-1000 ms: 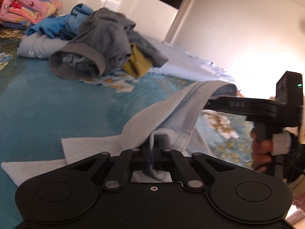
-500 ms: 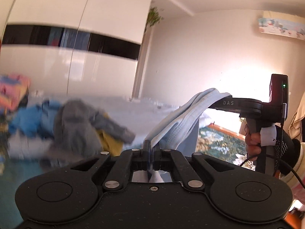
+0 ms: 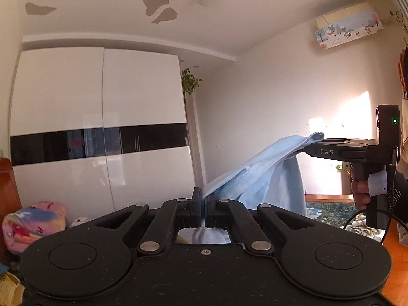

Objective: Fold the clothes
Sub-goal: 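Lift the T-shirt by both shoulders with both grippers and shake it out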

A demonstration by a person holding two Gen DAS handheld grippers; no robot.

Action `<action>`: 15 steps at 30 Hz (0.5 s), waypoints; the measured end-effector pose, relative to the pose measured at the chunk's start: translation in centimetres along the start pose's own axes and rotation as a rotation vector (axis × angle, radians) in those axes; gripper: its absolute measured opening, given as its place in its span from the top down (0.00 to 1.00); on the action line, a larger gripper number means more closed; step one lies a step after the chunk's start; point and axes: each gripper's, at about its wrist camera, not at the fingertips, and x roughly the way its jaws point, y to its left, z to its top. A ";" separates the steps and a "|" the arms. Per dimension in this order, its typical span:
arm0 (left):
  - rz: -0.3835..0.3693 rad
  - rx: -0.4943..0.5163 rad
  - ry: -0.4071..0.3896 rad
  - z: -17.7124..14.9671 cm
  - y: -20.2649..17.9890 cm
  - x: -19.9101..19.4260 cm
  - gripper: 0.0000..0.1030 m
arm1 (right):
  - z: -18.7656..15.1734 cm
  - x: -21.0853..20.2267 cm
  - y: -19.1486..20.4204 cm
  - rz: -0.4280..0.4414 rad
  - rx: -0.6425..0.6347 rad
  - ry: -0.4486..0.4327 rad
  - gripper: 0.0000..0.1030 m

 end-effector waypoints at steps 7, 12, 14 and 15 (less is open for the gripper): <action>0.064 0.127 -0.088 2.8 -2.0 -3.8 1.00 | 2.2 -3.3 0.9 -0.015 -0.029 -0.070 0.96; 0.094 0.194 -0.161 4.9 -3.5 -6.4 1.00 | 5.2 -6.7 1.7 -0.002 -0.054 -0.163 0.96; 0.098 0.214 -0.193 5.8 -4.0 -7.8 1.00 | 6.3 -8.1 2.0 0.009 -0.074 -0.197 0.96; 0.098 0.224 -0.207 6.2 -4.2 -8.6 1.00 | 6.7 -8.6 2.2 0.016 -0.087 -0.208 0.96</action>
